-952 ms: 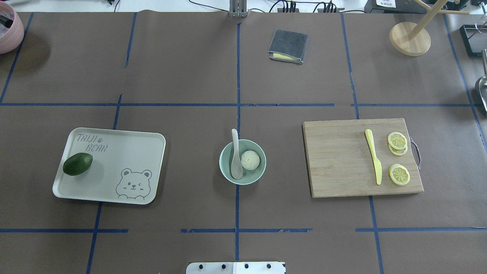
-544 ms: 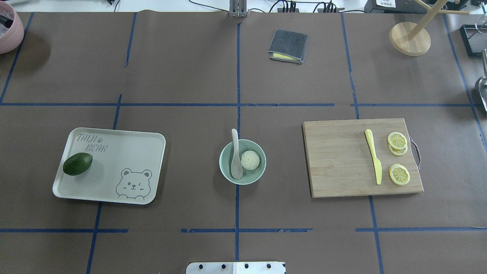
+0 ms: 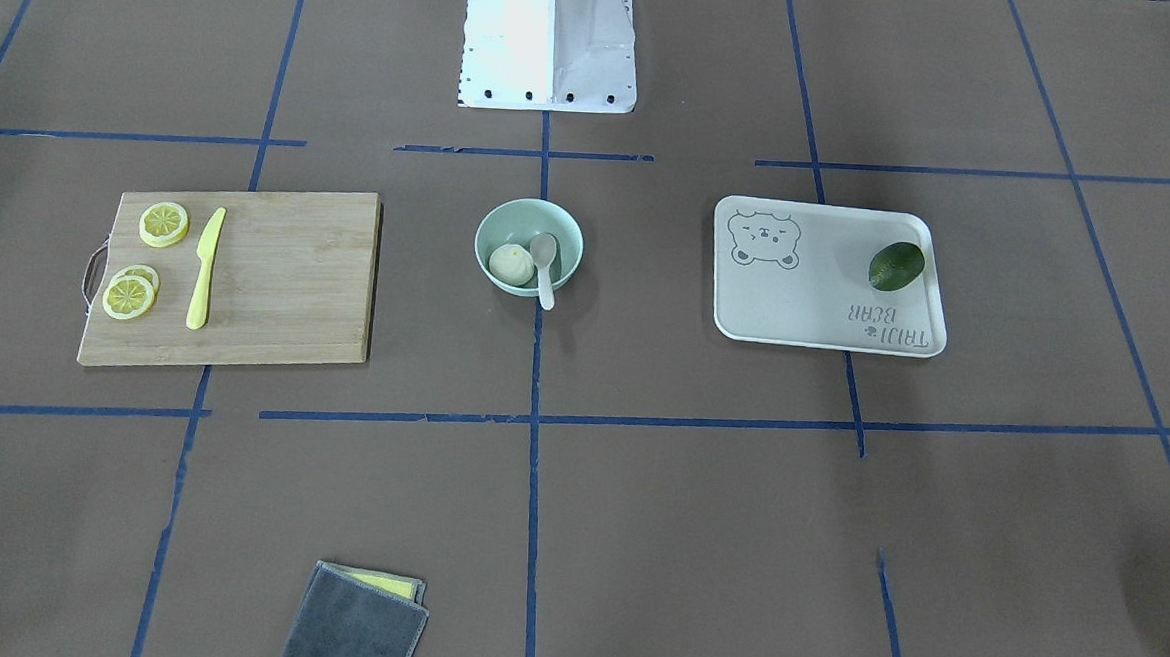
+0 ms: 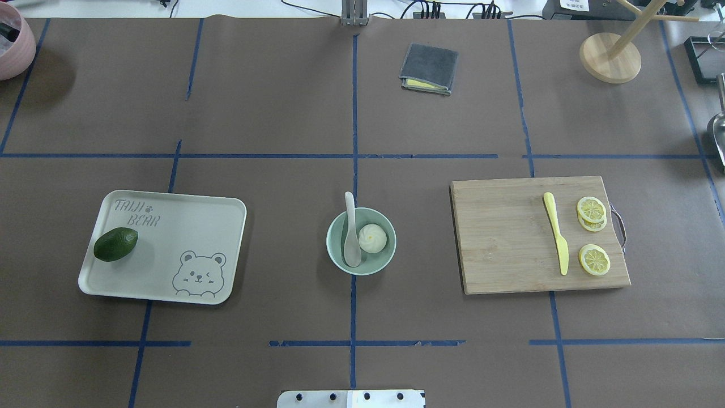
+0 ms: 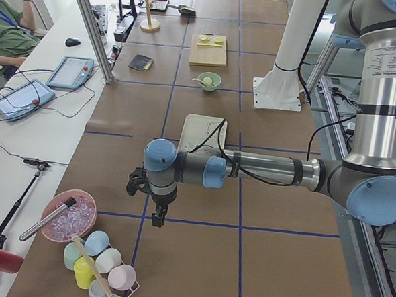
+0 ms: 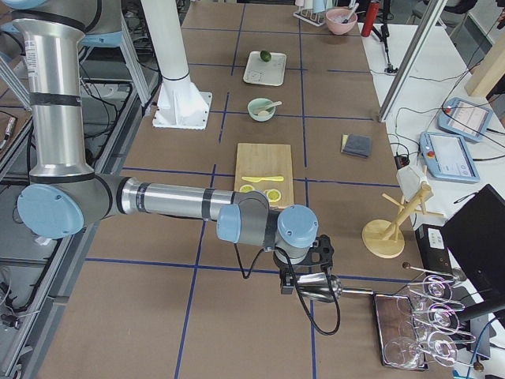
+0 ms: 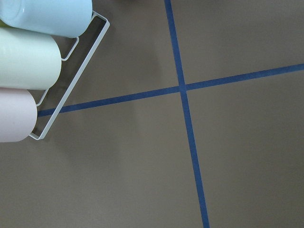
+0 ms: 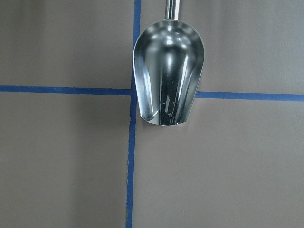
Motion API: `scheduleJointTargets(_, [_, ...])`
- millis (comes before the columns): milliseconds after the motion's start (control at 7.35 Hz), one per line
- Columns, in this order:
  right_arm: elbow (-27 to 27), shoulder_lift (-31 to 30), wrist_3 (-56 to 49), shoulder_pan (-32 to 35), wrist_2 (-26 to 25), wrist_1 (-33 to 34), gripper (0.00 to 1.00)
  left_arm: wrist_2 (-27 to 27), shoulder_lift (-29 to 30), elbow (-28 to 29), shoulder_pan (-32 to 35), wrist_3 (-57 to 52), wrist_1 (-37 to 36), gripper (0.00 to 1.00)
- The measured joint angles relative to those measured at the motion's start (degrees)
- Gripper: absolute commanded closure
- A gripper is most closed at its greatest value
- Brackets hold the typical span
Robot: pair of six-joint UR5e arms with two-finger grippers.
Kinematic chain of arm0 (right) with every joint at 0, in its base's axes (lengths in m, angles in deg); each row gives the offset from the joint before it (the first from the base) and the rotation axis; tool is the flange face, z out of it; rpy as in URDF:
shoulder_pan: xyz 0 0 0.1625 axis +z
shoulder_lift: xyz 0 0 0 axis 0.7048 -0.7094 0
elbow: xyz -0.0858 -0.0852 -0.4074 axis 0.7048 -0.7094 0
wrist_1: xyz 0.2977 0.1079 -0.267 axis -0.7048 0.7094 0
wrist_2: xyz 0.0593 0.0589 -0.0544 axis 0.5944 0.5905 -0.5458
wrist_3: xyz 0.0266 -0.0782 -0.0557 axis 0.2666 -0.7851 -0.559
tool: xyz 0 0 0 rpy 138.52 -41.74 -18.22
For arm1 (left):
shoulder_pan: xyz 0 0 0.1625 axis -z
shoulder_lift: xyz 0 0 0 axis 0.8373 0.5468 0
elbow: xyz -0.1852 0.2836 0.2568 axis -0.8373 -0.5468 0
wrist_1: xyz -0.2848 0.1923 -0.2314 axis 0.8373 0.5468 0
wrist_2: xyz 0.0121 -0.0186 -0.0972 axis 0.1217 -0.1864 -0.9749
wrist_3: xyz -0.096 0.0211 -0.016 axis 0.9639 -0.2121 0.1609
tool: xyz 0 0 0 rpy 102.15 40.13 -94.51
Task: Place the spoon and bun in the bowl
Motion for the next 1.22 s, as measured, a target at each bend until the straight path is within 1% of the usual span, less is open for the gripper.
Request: scheduleJointTargets(1224, [0.38,0.68,1.00,0.00,-0.09,-0.04,0.00,0.02,-0.02,-0.17,0.00,0.26,0.00,0.00])
